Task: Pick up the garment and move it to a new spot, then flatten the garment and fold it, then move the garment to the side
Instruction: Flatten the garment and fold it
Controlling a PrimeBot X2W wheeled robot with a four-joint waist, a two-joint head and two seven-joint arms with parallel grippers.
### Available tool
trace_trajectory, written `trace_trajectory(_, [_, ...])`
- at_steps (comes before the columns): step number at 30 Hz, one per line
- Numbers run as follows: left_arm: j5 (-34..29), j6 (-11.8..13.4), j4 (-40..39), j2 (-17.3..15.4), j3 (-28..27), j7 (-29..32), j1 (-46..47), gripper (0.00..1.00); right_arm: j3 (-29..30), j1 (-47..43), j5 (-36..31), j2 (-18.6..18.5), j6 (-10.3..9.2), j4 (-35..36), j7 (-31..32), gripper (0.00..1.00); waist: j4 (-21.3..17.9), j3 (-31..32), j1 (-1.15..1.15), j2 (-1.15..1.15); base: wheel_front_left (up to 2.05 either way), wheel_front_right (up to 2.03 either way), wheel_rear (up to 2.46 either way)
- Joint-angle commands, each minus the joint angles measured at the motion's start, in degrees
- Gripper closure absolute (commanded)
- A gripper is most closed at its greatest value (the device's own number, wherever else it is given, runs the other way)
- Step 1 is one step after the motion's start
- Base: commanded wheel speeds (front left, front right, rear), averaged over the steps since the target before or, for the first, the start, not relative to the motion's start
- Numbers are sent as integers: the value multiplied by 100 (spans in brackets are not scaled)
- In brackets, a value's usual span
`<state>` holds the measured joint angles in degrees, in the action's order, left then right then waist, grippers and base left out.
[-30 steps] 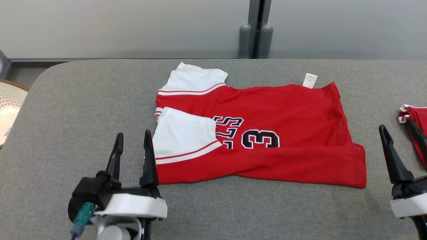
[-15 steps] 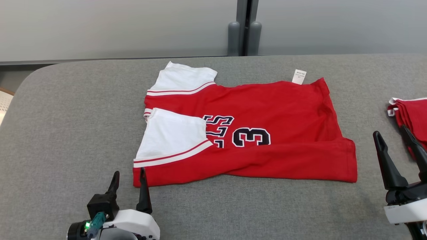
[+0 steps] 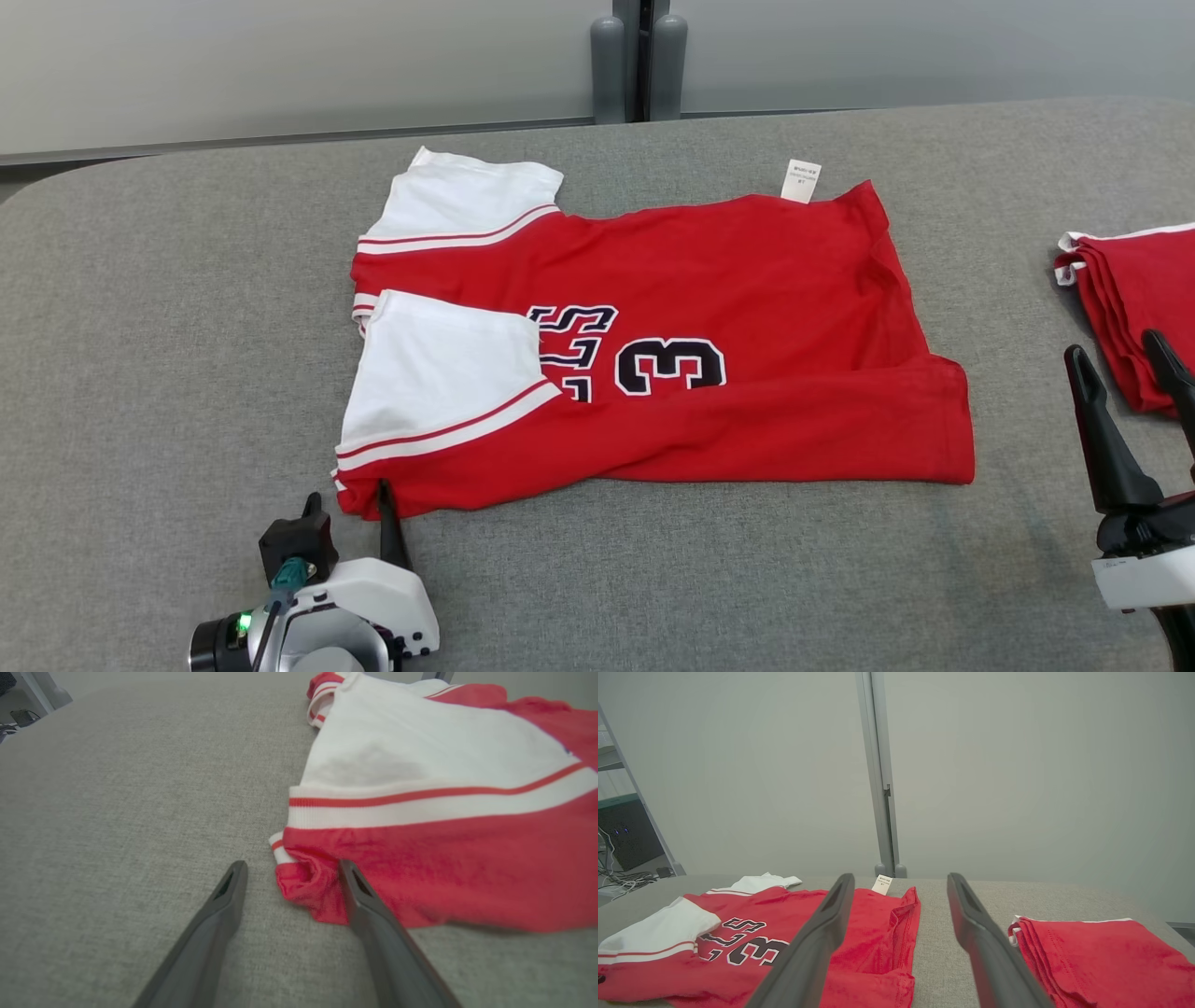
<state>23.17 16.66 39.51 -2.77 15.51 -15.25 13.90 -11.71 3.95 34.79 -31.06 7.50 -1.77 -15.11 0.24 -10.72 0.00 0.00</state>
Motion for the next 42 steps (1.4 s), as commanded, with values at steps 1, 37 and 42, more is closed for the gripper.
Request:
trace_trajectory(1, [59, 27, 148, -27, 39, 32, 70, 0, -2, 57, 38, -26, -2, 10, -4, 0, -11, -11, 0, 0, 0, 0, 0])
trace_trajectory(37, [65, 18, -1382, -26, 1092, 13, 85, 100, -1968, 1349, 2487, 153, -1, -3215, 1268, 100, 912, -190, 0, 0, 0, 0, 0])
trace_trajectory(42, [60, -45, -1227, -24, 1046, 13, 9, 100, -2185, 1447, 2632, -59, -2, -3242, 1037, 100, 881, -51, 0, 0, 0, 0, 0])
